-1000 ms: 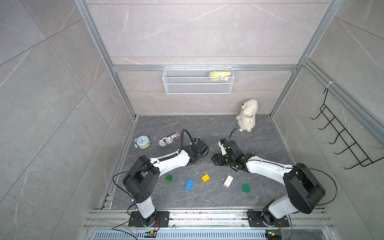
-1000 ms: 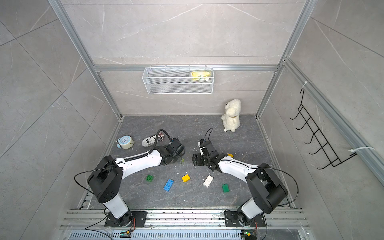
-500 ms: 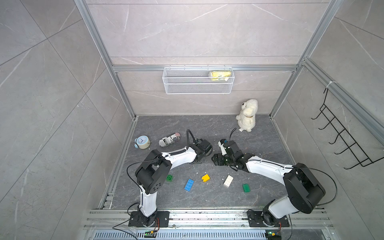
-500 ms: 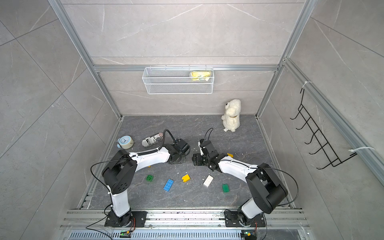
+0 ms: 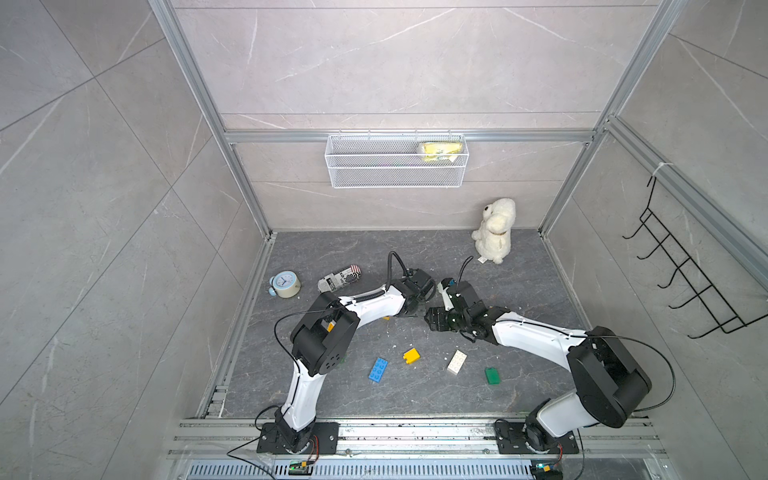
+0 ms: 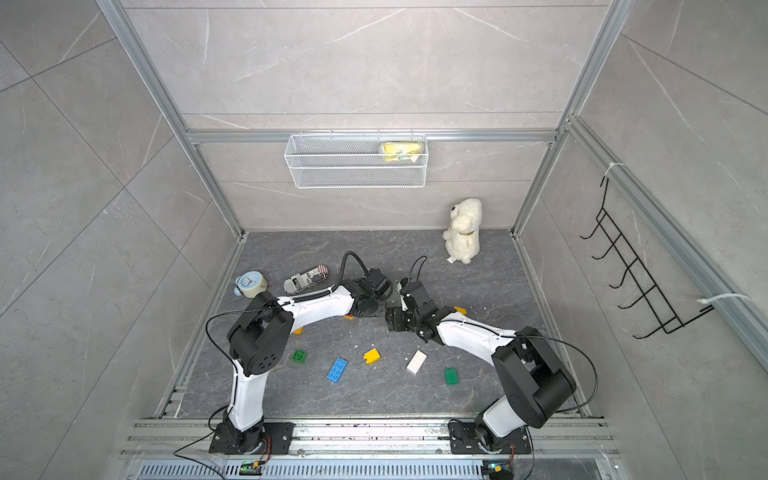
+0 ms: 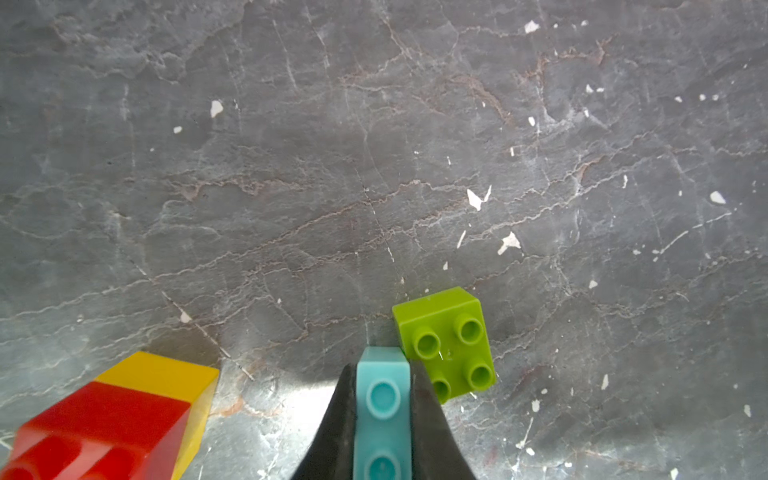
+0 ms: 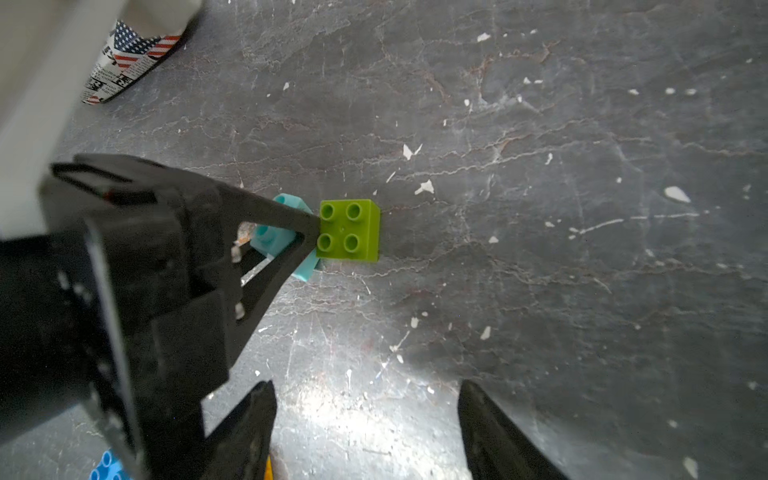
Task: Assemble the letter h with lego
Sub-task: Move the lego brick at the center of the board, then place the lego brick at the center of the board.
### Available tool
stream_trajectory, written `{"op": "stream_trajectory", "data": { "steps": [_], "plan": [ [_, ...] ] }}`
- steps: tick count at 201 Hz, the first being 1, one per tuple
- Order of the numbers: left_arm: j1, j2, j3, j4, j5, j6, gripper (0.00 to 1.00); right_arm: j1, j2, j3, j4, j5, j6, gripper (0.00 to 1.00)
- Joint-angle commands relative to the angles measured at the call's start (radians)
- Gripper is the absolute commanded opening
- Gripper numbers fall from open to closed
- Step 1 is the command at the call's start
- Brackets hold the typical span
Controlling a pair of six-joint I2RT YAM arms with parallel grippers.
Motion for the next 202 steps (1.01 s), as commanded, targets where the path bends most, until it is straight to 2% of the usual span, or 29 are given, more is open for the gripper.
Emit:
{"op": "stream_trajectory", "data": {
  "steps": [1,44,75,102,118,166,202],
  "plan": [
    [-0.006,-0.018,-0.021,-0.042,-0.027,0.07,0.0,0.0,-0.044,0.002,-0.01,0.036,0.016,0.72],
    [0.01,-0.122,-0.185,0.053,-0.013,0.092,0.0,0.0,-0.065,-0.015,0.0,0.059,0.027,0.73],
    [0.016,-0.121,-0.222,0.1,0.038,0.096,0.0,-0.001,-0.062,-0.015,0.002,0.062,0.029,0.73],
    [0.033,-0.117,-0.246,0.132,0.063,0.081,0.24,-0.002,-0.066,-0.018,-0.001,0.065,0.03,0.74],
    [0.035,-0.127,-0.249,0.133,0.064,0.077,0.34,-0.003,-0.068,-0.019,-0.001,0.068,0.03,0.74],
    [0.034,-0.184,-0.234,0.1,0.064,0.082,0.48,-0.003,-0.067,-0.017,0.0,0.065,0.031,0.74],
    [0.012,-0.279,-0.216,0.054,0.081,0.059,0.64,-0.003,-0.068,-0.015,-0.002,0.06,0.031,0.74]
  ]
}}
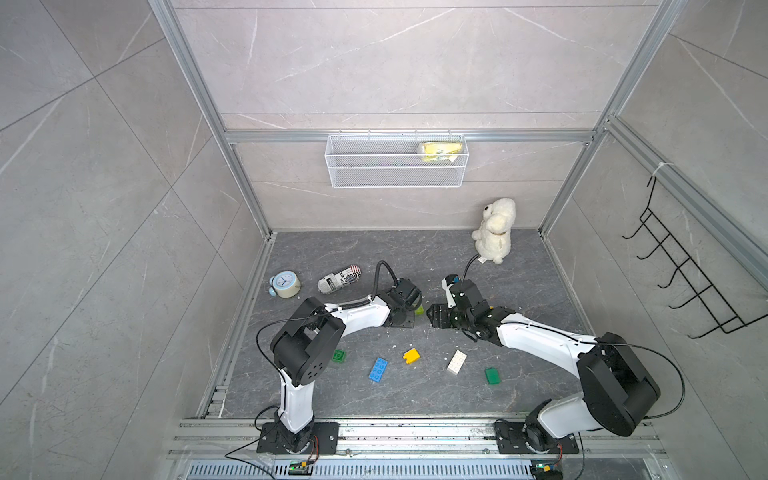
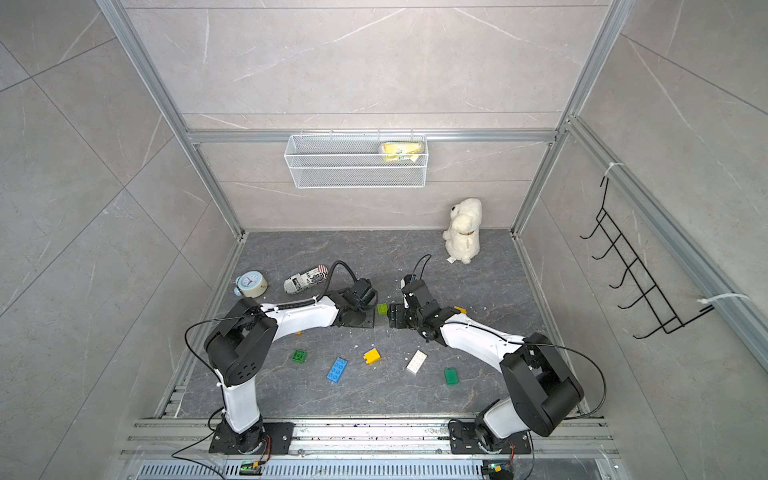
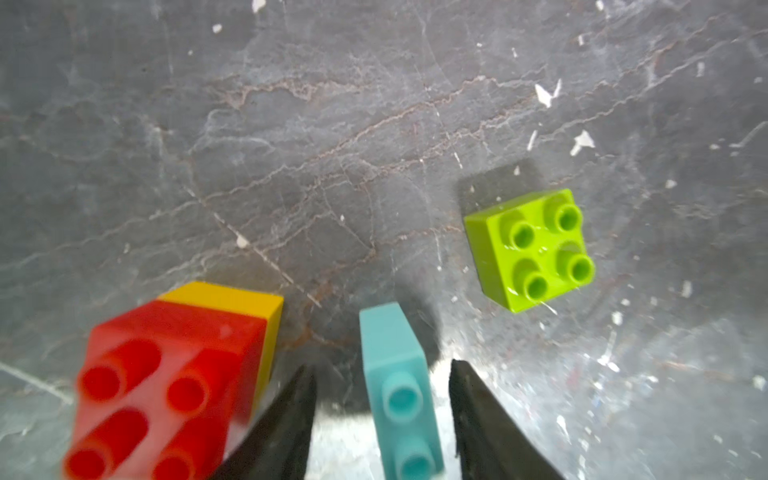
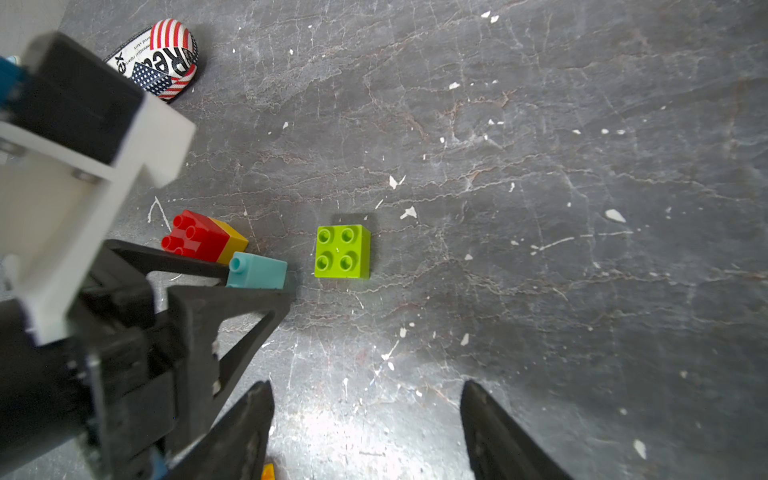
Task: Assemble the letter h with lego
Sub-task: Place the lego brick at the center of the board, then pick up the lego brick from the center of the board.
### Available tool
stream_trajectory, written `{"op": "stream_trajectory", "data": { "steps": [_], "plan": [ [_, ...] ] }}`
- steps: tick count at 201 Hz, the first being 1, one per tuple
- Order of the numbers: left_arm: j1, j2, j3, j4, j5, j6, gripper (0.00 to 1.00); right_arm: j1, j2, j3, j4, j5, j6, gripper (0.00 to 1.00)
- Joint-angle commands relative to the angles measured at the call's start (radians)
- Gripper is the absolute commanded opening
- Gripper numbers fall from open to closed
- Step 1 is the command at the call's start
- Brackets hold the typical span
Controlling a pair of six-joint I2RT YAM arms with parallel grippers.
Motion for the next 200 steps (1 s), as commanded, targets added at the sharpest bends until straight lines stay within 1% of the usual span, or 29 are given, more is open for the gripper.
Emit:
{"op": "stream_trajectory", "data": {
  "steps": [1,16,29,45,57,62,81,98,109,121,135,146,170,192,200],
  "plan": [
    [-0.016,-0.114,0.04,-0.055,0.019,-0.011,0.65,-0.003,-0.022,-0.012,-0.001,0.011,0.017,0.74],
    [-0.032,-0.171,0.04,-0.086,0.027,-0.04,0.74,-0.004,-0.025,-0.013,-0.003,0.009,0.016,0.74],
    [-0.044,-0.237,0.015,-0.116,0.041,-0.104,0.82,-0.003,-0.035,-0.016,-0.006,0.009,0.016,0.74],
    [-0.047,-0.345,-0.057,-0.153,0.068,-0.252,0.86,-0.003,-0.046,-0.018,-0.009,0.004,0.012,0.75],
    [-0.052,-0.435,-0.137,-0.196,0.068,-0.406,0.95,-0.003,-0.048,-0.015,-0.011,-0.004,0.009,0.76],
    [-0.054,-0.468,-0.17,-0.221,0.073,-0.474,0.98,-0.003,-0.047,-0.014,-0.014,-0.007,0.009,0.76],
    [-0.083,-0.585,-0.296,-0.265,0.073,-0.684,0.99,-0.003,-0.043,-0.009,-0.015,-0.017,0.007,0.76],
    [-0.148,-0.662,-0.362,-0.336,0.006,-0.88,0.99,-0.003,-0.04,-0.006,-0.022,-0.021,0.004,0.77],
    [-0.187,-0.686,-0.376,-0.376,-0.03,-0.973,0.99,-0.003,-0.037,-0.006,-0.024,-0.021,0.002,0.78],
    [-0.216,-0.674,-0.364,-0.45,-0.049,-1.096,0.99,-0.003,-0.03,-0.001,-0.029,-0.028,-0.001,0.79],
    [-0.246,-0.621,-0.332,-0.502,-0.051,-1.185,0.99,-0.003,-0.02,0.007,-0.039,-0.029,-0.002,0.79],
    [-0.259,-0.551,-0.295,-0.559,-0.044,-1.25,0.99,-0.004,-0.01,0.015,-0.051,-0.027,-0.006,0.8],
    [-0.261,-0.41,-0.241,-0.538,0.005,-1.311,1.0,-0.004,0.001,0.026,-0.065,-0.029,-0.009,0.8],
    [-0.261,-0.33,-0.222,-0.467,0.008,-1.36,1.0,-0.003,0.0,0.026,-0.064,-0.032,-0.008,0.81],
    [-0.26,-0.311,-0.21,-0.475,-0.006,-1.38,1.0,-0.003,-0.003,0.025,-0.065,-0.036,-0.008,0.81]
  ]
}}
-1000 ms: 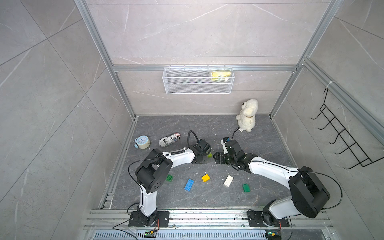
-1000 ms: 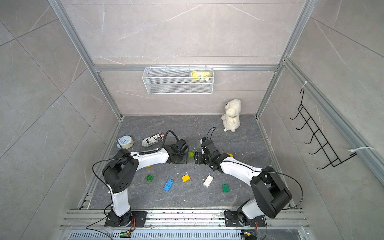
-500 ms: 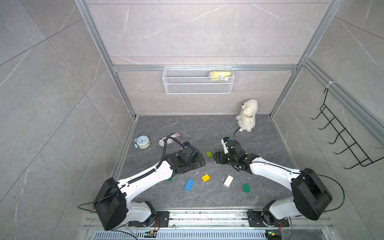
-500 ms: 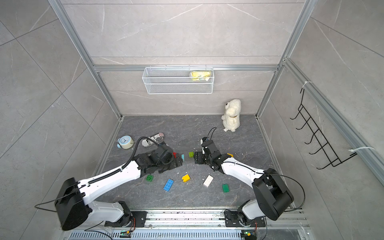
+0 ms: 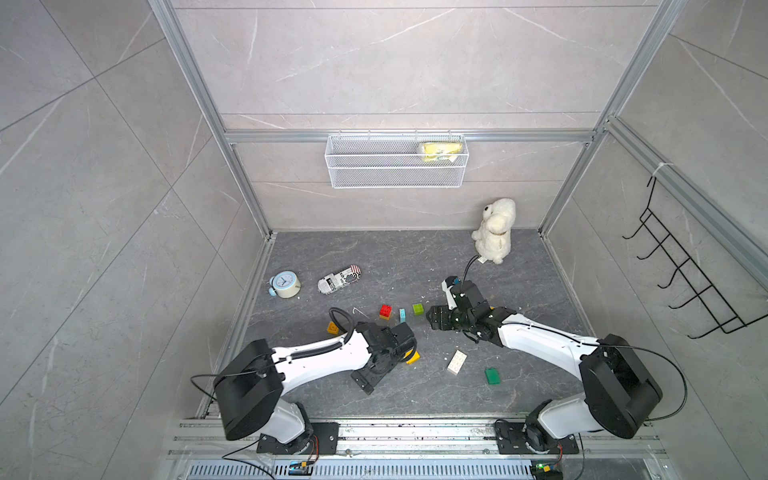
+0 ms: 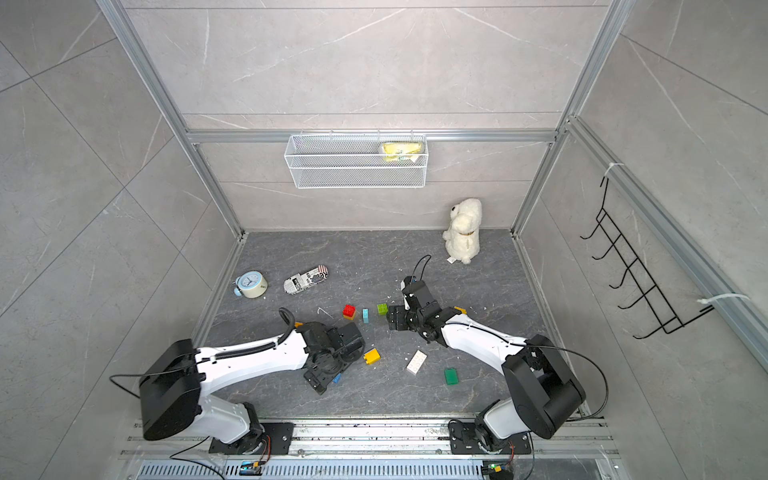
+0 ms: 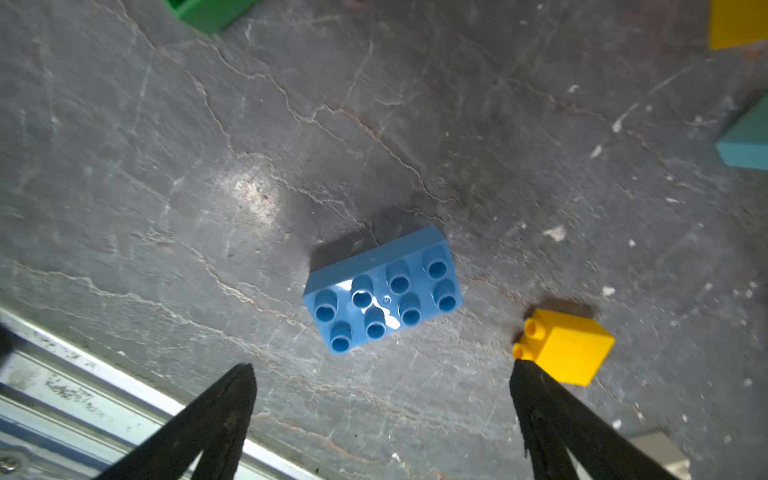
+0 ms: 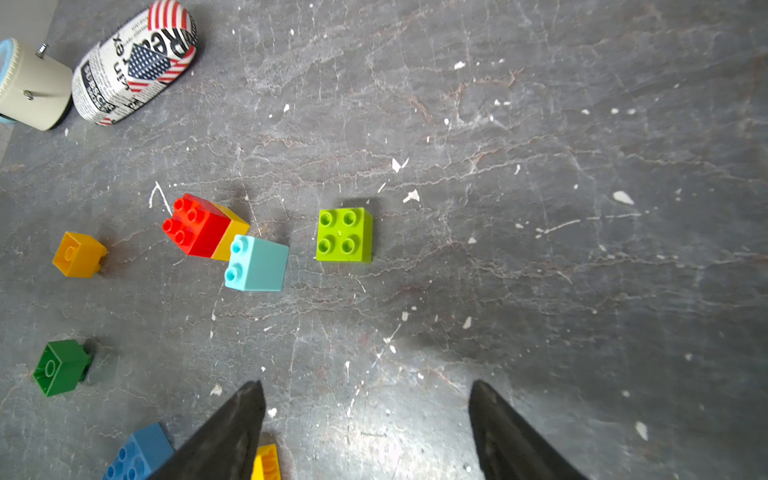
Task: Assemble the letter h with lego
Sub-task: Pick up the lego brick from the center of the board.
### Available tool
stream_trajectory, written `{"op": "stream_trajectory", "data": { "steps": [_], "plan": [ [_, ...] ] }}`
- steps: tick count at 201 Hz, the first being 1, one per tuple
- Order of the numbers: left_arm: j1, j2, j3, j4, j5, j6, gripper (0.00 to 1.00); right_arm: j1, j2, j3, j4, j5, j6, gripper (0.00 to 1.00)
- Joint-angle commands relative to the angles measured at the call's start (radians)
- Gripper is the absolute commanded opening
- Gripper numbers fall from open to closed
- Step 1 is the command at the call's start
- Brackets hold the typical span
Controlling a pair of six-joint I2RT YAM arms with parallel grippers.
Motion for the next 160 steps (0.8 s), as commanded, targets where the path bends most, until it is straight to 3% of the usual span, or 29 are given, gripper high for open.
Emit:
{"op": "stream_trajectory", "data": {
  "steps": [1,84,160],
  "plan": [
    [-0.003,0.046,0.043,-0.016,-0.012,-0.144,1.0,-0.003,0.006,0.025,-0.027,-0.012,-0.007,0.81],
    [0.0,0.078,-0.035,0.055,-0.069,-0.229,0.99,-0.003,-0.024,0.016,-0.014,-0.049,0.001,0.81],
    [0.003,0.035,-0.06,0.032,-0.115,-0.032,0.84,-0.003,-0.041,0.005,-0.011,-0.041,0.003,0.79]
  ]
}}
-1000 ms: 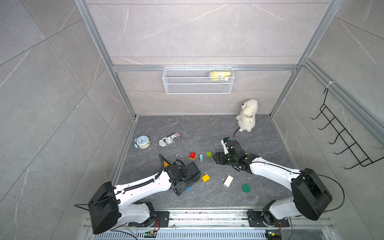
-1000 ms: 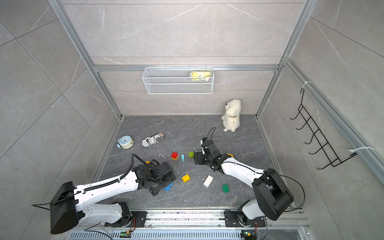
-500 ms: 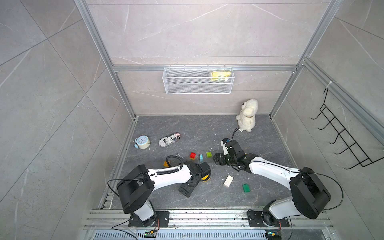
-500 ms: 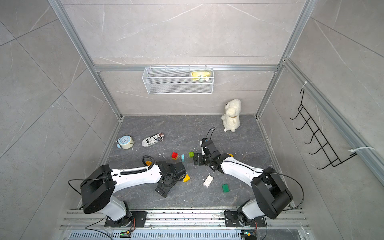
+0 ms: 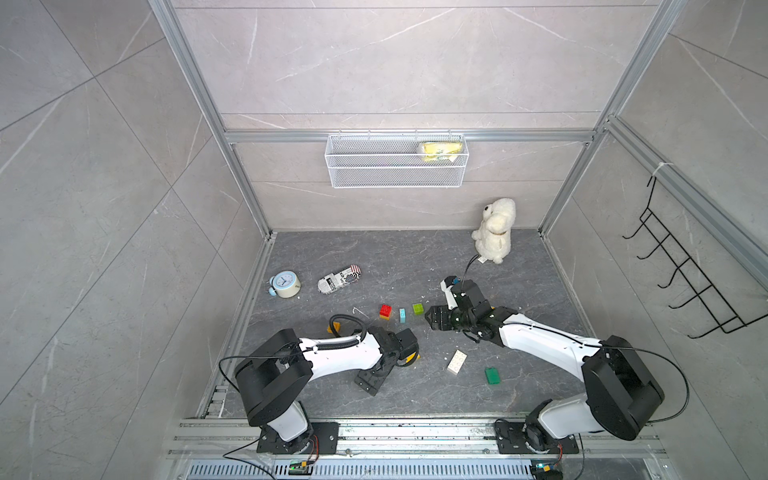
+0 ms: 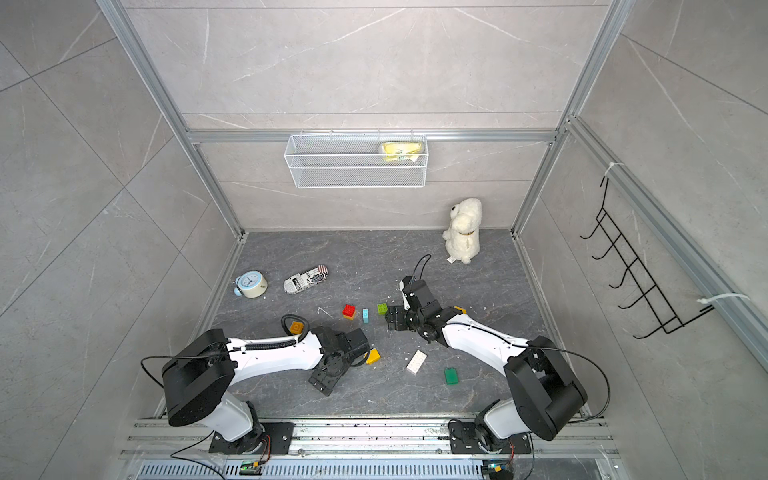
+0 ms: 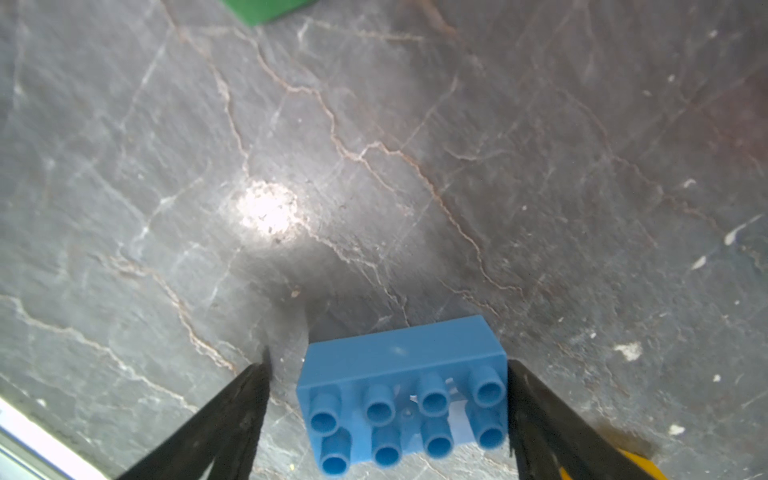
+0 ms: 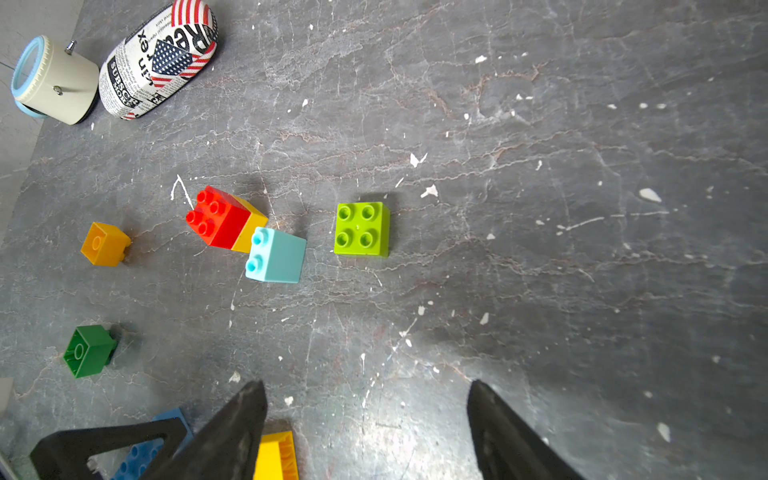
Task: Assemble the letter h with lego
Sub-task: Pick up the lego brick from the center of the board.
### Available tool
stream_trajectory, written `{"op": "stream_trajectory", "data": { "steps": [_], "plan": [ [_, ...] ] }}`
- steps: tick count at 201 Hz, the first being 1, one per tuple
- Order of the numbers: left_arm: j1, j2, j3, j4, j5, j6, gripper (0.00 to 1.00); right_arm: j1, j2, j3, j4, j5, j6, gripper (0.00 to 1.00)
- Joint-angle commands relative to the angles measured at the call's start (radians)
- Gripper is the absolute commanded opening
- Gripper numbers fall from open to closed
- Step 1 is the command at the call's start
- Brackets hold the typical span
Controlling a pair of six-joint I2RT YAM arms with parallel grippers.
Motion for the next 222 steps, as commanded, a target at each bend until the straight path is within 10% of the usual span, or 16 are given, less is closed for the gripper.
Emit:
{"op": "stream_trajectory", "data": {
  "steps": [1,151,222],
  "plan": [
    [0.003,-0.045,-0.008,-0.031,-0.047,0.092,0.84,-0.003,-0.025,0.005,-0.007,-0.002,0.003,0.79],
    [0.195,-0.11,-0.025,0.108,0.098,0.906,0.45,-0.003,-0.019,-0.004,0.001,0.029,0.004,0.76],
    [0.245,-0.008,0.291,0.029,0.115,1.37,0.25,-0.003,-0.027,-0.02,0.02,0.06,0.03,0.74]
  ]
}}
